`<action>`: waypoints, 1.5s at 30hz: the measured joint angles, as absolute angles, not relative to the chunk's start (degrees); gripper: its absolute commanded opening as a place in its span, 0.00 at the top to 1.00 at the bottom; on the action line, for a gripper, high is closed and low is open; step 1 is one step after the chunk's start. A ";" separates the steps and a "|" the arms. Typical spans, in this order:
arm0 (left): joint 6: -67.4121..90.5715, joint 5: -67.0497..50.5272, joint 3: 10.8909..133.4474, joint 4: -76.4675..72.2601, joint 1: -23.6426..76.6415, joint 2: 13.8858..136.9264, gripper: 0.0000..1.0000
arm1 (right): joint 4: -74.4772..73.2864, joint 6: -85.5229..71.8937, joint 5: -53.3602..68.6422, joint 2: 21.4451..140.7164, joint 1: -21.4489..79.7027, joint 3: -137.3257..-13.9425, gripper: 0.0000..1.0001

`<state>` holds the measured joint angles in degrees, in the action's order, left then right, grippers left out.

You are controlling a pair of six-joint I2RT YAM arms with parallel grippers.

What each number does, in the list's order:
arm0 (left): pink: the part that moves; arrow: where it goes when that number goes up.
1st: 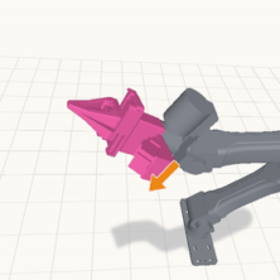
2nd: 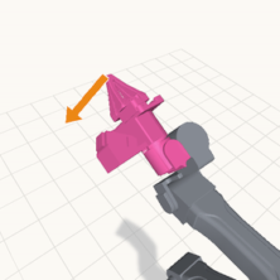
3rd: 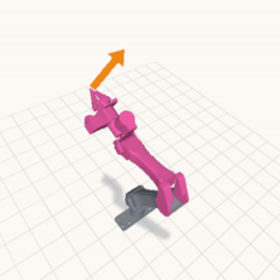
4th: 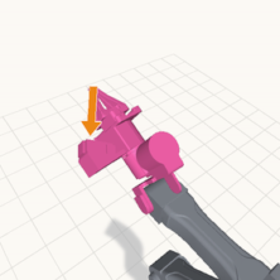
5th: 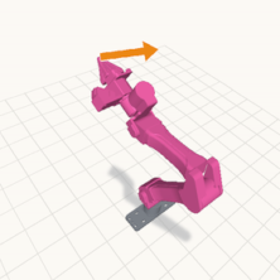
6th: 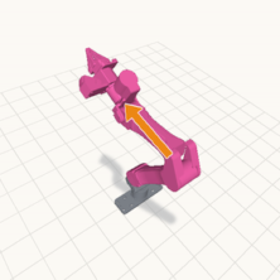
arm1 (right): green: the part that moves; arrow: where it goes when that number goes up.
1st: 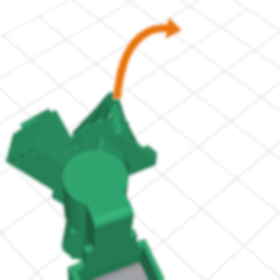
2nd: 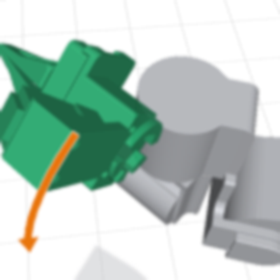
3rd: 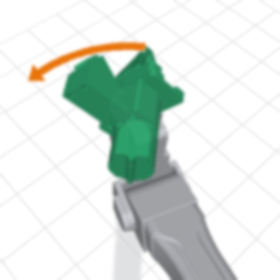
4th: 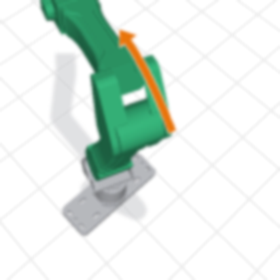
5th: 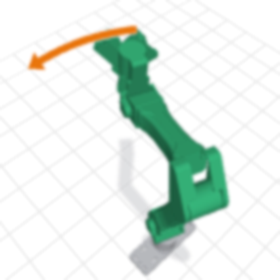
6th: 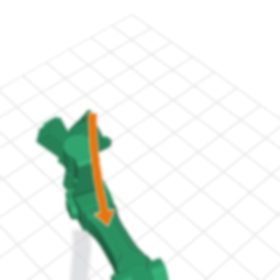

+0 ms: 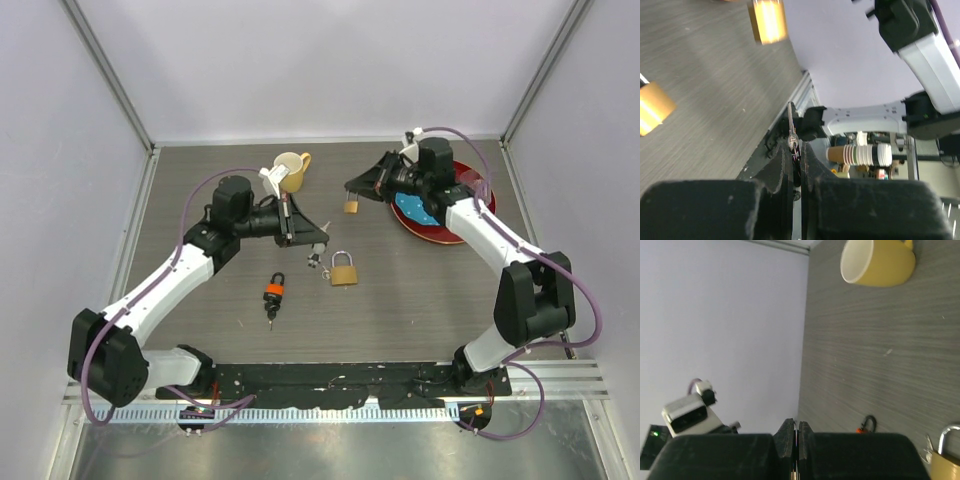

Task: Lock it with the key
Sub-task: Place the lock at the center of the board.

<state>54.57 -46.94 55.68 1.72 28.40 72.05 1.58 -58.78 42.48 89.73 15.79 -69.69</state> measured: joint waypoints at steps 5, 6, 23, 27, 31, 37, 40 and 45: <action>54.26 -43.68 55.29 3.88 23.86 73.67 1.00 | -2.35 -54.33 39.13 90.17 21.21 -66.96 0.98; 54.50 -42.76 54.87 4.34 22.72 73.76 1.00 | -2.35 -53.78 38.74 90.78 22.74 -66.87 0.98; 61.36 -28.60 47.16 10.15 16.78 71.64 1.00 | 7.70 -49.30 36.05 113.65 32.38 -66.41 0.98; 61.36 -28.84 47.16 10.15 16.78 71.64 1.00 | 8.54 -48.10 35.57 114.30 32.93 -66.43 0.95; 61.36 -28.91 46.87 10.17 16.78 71.33 1.00 | 7.46 -46.87 35.07 116.53 33.01 -67.42 0.93; 61.32 -28.93 44.64 10.09 16.78 69.76 1.00 | 2.85 -45.04 32.97 119.11 33.06 -68.75 0.85; 61.32 -28.97 43.07 10.26 16.78 69.76 1.00 | 1.45 -44.47 32.05 119.31 33.04 -70.02 0.78; 60.93 -28.97 42.26 11.31 16.78 69.76 1.00 | -0.10 -43.13 30.81 118.87 33.06 -71.24 0.59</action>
<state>60.93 -28.97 42.26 11.31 16.78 69.76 -0.10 -43.13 30.81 118.87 33.06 -71.24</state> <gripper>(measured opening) 0.055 0.359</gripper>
